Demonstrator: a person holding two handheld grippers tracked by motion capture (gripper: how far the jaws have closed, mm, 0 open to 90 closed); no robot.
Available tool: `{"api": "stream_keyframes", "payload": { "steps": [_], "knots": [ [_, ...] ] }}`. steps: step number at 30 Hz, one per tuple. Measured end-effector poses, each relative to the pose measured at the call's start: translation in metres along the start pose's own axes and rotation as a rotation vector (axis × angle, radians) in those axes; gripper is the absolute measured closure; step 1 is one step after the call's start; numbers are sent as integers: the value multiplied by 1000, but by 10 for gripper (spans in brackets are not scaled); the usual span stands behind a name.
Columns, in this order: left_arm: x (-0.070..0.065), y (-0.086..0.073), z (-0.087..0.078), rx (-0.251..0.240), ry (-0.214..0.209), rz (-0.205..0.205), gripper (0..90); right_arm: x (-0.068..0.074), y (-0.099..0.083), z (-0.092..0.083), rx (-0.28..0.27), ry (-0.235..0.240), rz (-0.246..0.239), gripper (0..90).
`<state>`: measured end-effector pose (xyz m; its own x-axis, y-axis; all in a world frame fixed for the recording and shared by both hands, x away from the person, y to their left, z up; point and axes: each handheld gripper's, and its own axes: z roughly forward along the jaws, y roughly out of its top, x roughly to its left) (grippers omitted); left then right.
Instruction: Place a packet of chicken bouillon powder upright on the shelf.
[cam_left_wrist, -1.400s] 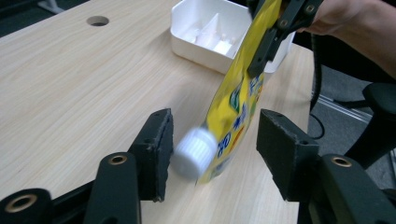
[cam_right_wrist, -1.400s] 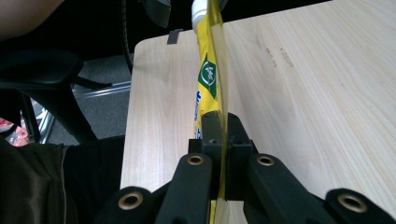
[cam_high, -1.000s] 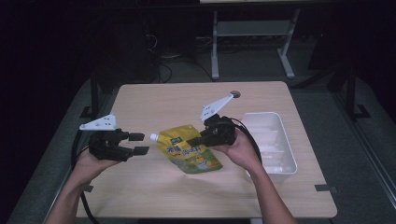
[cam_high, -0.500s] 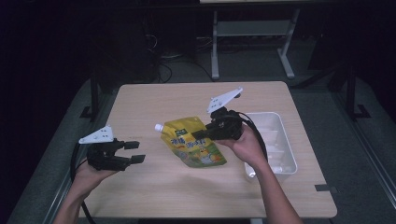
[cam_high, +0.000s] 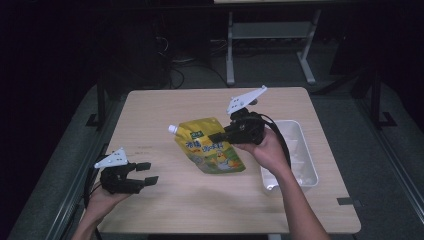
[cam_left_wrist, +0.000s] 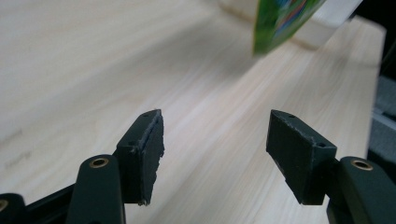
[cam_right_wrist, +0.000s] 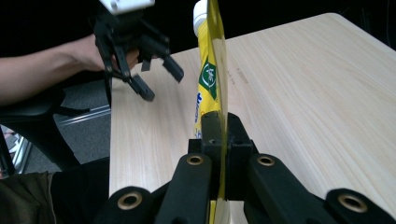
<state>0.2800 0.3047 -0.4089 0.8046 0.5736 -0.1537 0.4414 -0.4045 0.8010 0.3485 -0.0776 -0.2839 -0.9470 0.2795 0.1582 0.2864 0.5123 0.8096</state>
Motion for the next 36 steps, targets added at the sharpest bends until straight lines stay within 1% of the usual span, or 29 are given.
{"api": "stream_keyframes", "payload": {
  "steps": [1,6,9,10,11,12,13,14,17,18,21,23,26,27,29,36],
  "knots": [
    [0,-4,1,7,12,-1,355,-1,1,-3,-5,-6,-2,895],
    [1,-11,1,5,16,-13,324,-3,1,-9,-19,-14,4,895],
    [1,-15,-1,-7,23,-16,311,-5,1,-17,-33,-25,6,895],
    [1,-16,-2,-9,27,-21,311,-5,1,-17,-33,-25,6,895],
    [2,-17,-3,-7,31,-19,299,-5,1,-22,-44,-33,8,895],
    [2,-18,-3,-8,33,-23,299,-5,1,-22,-44,-33,8,895],
    [3,-19,-3,-12,35,-31,288,-6,0,-28,-53,-41,8,895],
    [3,-19,-3,-12,35,-31,285,-6,0,-28,-53,-41,8,895],
    [5,-21,-2,-10,45,-33,267,-9,-2,-41,-63,-60,15,895],
    [5,-21,-2,-10,45,-33,264,-9,-2,-41,-63,-60,15,895],
    [5,-22,-1,-9,47,-35,260,-11,-4,-49,-73,-69,28,895],
    [5,-22,0,-3,51,-35,259,-14,-6,-58,-88,-81,35,895],
    [6,-22,1,5,54,-34,257,-14,-7,-63,-92,-90,36,895],
    [6,-22,1,6,55,-33,257,-16,-7,-69,-94,-104,35,895],
    [6,-22,1,2,54,-34,257,-17,-8,-74,-94,-115,37,895],
    [7,-22,1,2,59,-39,257,-20,-15,-91,-111,-138,48,895]
  ]
}}
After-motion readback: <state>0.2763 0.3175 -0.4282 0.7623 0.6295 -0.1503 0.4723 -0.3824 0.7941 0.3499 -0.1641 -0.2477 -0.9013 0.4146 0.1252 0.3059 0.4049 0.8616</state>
